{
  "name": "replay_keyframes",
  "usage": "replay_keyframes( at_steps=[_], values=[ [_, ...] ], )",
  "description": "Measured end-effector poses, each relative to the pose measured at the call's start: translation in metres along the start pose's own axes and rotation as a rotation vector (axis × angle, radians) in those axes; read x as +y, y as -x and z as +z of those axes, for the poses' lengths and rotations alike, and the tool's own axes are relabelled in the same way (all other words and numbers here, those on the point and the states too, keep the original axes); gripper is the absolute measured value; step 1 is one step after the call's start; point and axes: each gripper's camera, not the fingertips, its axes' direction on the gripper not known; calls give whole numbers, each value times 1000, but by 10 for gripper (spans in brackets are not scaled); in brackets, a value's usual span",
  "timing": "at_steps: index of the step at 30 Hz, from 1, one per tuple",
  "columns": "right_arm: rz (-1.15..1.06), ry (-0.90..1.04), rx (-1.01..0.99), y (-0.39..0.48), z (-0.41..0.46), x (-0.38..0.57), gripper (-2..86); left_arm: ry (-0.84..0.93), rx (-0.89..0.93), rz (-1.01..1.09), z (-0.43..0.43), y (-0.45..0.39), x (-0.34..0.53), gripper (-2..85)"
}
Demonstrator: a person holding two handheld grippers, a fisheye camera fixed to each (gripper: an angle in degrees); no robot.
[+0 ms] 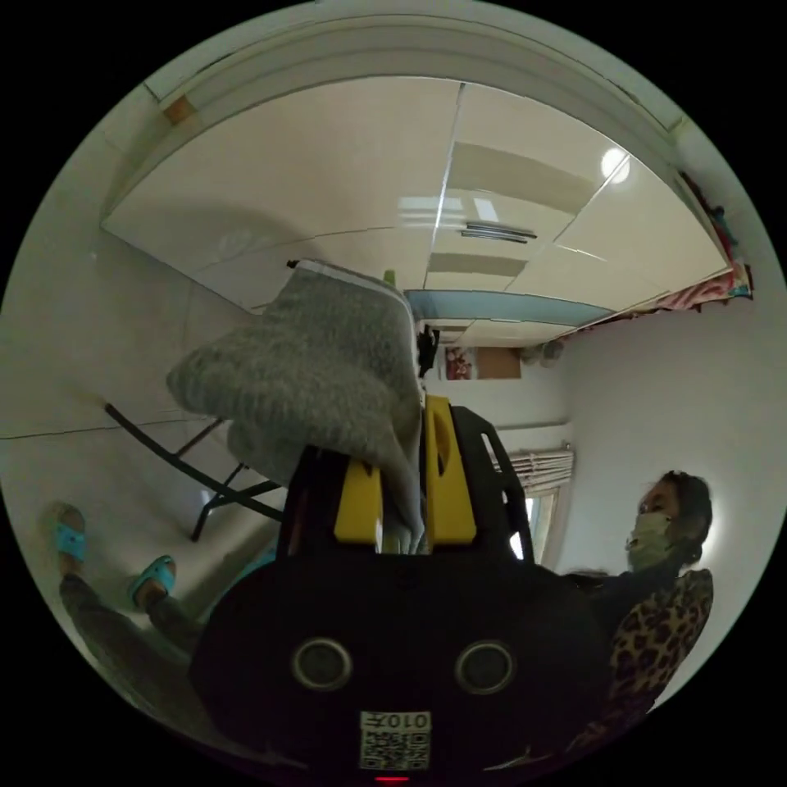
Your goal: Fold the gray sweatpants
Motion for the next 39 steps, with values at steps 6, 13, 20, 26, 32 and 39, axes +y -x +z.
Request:
replay_keyframes(
  at_steps=[6,13,20,26,32,39],
  values=[
    [38,-102,4,-38,-36,47,40,90,-127,203,11,-94,26,128],
    [-153,47,164,-12,-6,-26,115,429,-363,438,138,-174,67,215],
    [-49,11,-21,70,-1,-162,35,236,-384,314,105,-187,96,180],
    [-185,175,11,270,45,-231,24,152,-343,119,61,-157,112,160],
    [-344,284,-28,360,84,-231,24,175,-344,105,78,-161,120,155],
    [-249,364,131,316,77,-217,22,186,-355,163,95,-178,132,150]
  ],
)
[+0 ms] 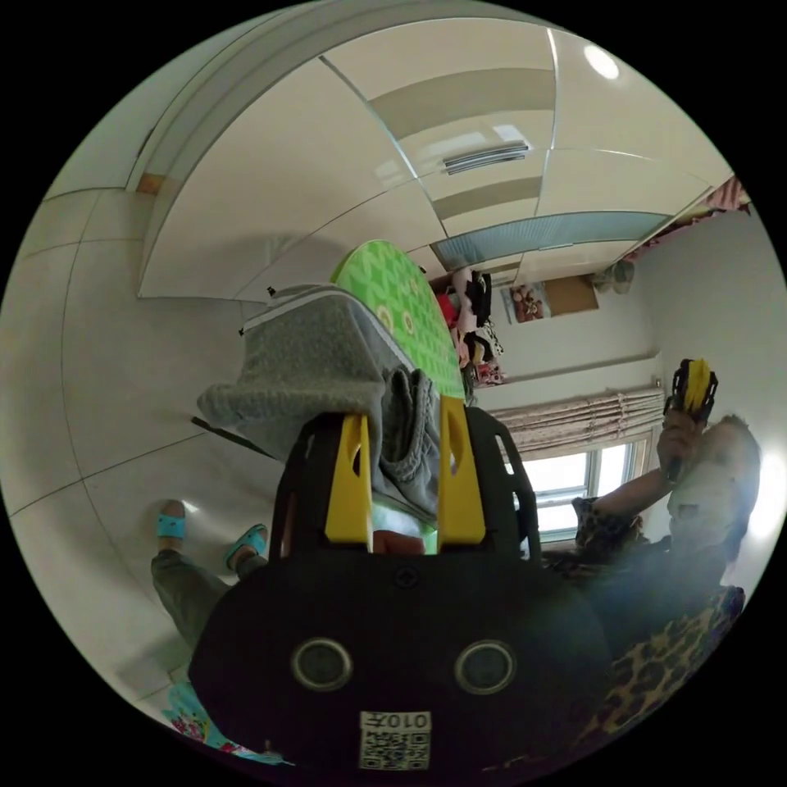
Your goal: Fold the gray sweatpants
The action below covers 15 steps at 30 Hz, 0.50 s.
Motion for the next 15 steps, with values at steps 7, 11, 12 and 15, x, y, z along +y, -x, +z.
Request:
replay_keyframes(
  at_steps=[7,11,12,15],
  values=[
    [-12,-37,-89,-20,-11,18,20,2,-16,35,17,-18,4,143],
    [-65,-36,-10,-13,-8,17,20,5,-21,91,26,-34,7,137],
    [-23,-100,29,-22,-21,28,21,8,-27,92,26,-35,7,136],
    [42,-170,15,-47,-42,61,21,-7,-36,79,27,-35,13,132]
  ],
)
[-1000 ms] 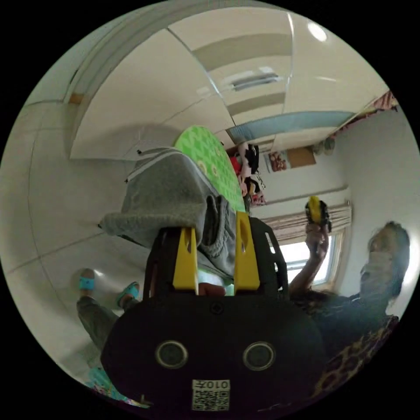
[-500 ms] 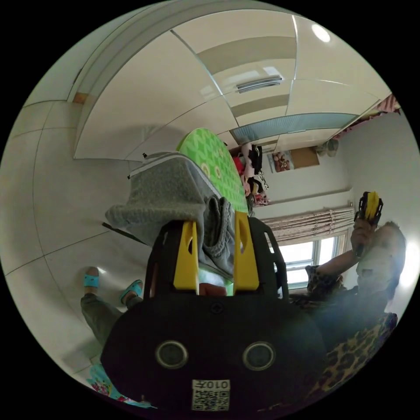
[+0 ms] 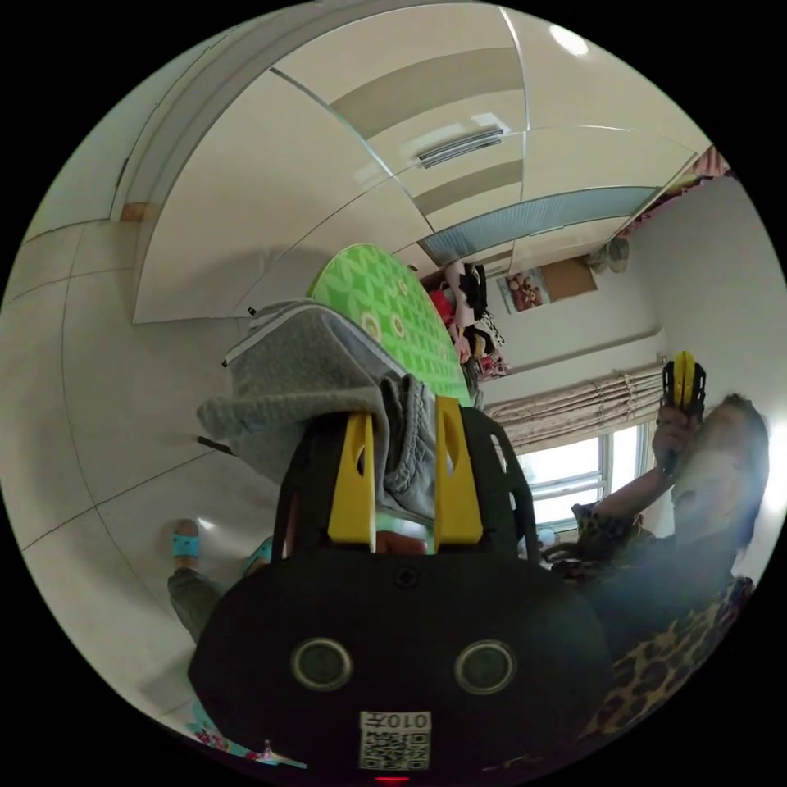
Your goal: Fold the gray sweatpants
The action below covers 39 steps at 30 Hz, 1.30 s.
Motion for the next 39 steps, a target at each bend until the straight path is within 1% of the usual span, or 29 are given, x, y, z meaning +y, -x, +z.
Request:
replay_keyframes(
  at_steps=[2,3,4,5,6,7,8,9,10,13,15,18,20,22,23,24,25,27,28,29,30,34,37,39],
  values=[
    [-23,-88,132,-10,-12,19,22,1,-1,-16,4,1,3,129],
    [7,-131,236,-34,-13,25,22,4,7,-15,5,1,3,129],
    [27,-102,245,-70,-3,24,22,3,18,-9,8,0,4,129],
    [0,-59,191,-89,6,22,23,-1,30,7,10,-3,3,129],
    [-69,44,31,-129,29,19,23,0,37,16,12,-4,3,129],
    [-80,129,-90,-171,53,18,23,9,51,31,17,-8,2,130],
    [-69,130,-111,-191,62,21,23,20,66,54,22,-13,1,131],
    [-48,117,-76,-225,78,25,23,25,72,68,25,-16,0,131],
    [-38,139,12,-251,96,27,23,40,76,96,31,-22,-1,133],
    [3,198,156,-289,139,28,24,96,69,139,52,-32,-2,138],
    [-27,258,171,-292,163,29,25,124,75,153,65,-34,-2,140],
    [-77,285,162,-286,183,33,27,150,61,166,75,-40,0,147],
    [-183,276,15,-278,180,43,30,114,1,212,60,-49,1,150],
    [-299,160,-301,-282,160,60,43,71,-33,226,40,-48,0,151],
    [-301,152,-347,-285,160,63,49,69,-31,223,31,-43,-2,150],
    [-278,173,-357,-292,166,64,88,65,-30,216,28,-40,-2,149],
    [-251,219,-317,-295,176,62,151,63,-25,188,24,-34,-2,148],
    [-283,296,-234,-286,192,60,163,74,-19,187,21,-32,1,146],
    [-308,351,-131,-277,205,57,168,60,-44,203,17,-35,4,145],
    [-324,373,-67,-273,211,56,170,53,-61,223,14,-36,7,143],
    [-363,417,32,-266,225,54,169,55,-60,238,14,-37,8,142],
    [-400,539,148,-255,271,49,158,43,-55,214,-1,-21,15,129],
    [-405,588,191,-245,296,56,125,4,-40,154,-18,-2,24,117],
    [-421,560,258,-231,296,63,95,-25,-10,130,-25,8,28,111]
  ],
)
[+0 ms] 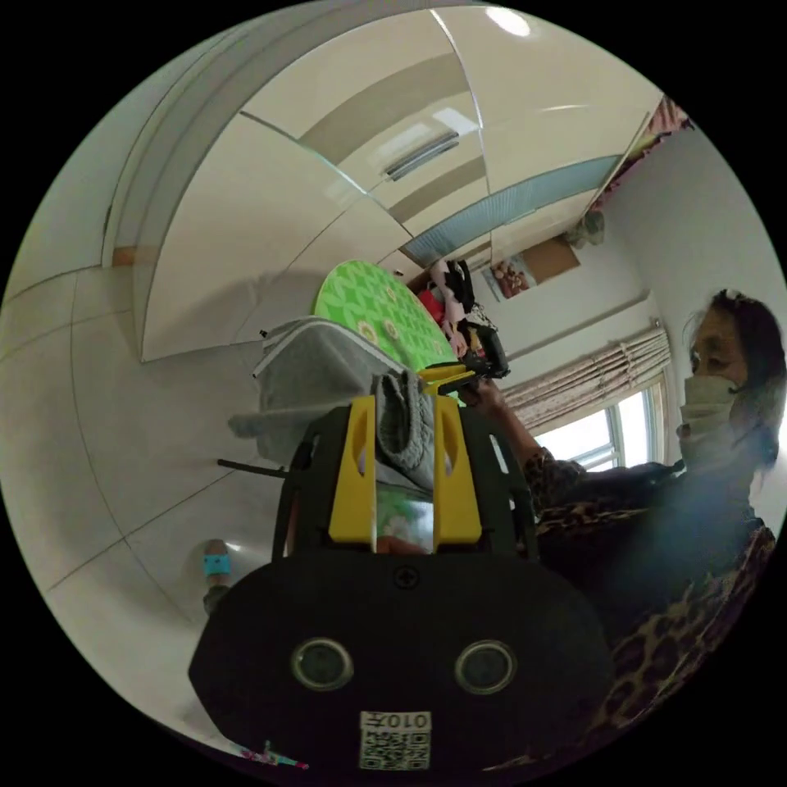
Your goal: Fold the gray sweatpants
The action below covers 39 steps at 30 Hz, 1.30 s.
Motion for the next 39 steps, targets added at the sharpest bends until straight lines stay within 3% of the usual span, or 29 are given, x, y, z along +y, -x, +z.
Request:
replay_keyframes(
  at_steps=[6,12,20,29,39],
  values=[
    [-109,-109,-15,76,-31,9,54,21,78,45,16,2,-6,103],
    [-470,-267,-191,173,-77,22,49,181,199,147,68,-9,-14,103],
    [-133,56,-13,134,60,-120,61,288,261,62,118,24,-3,96],
    [-81,-6,78,173,45,-149,55,221,205,30,106,39,-3,92],
    [56,-102,-53,143,40,-170,95,293,155,90,145,46,-20,87]
  ],
)
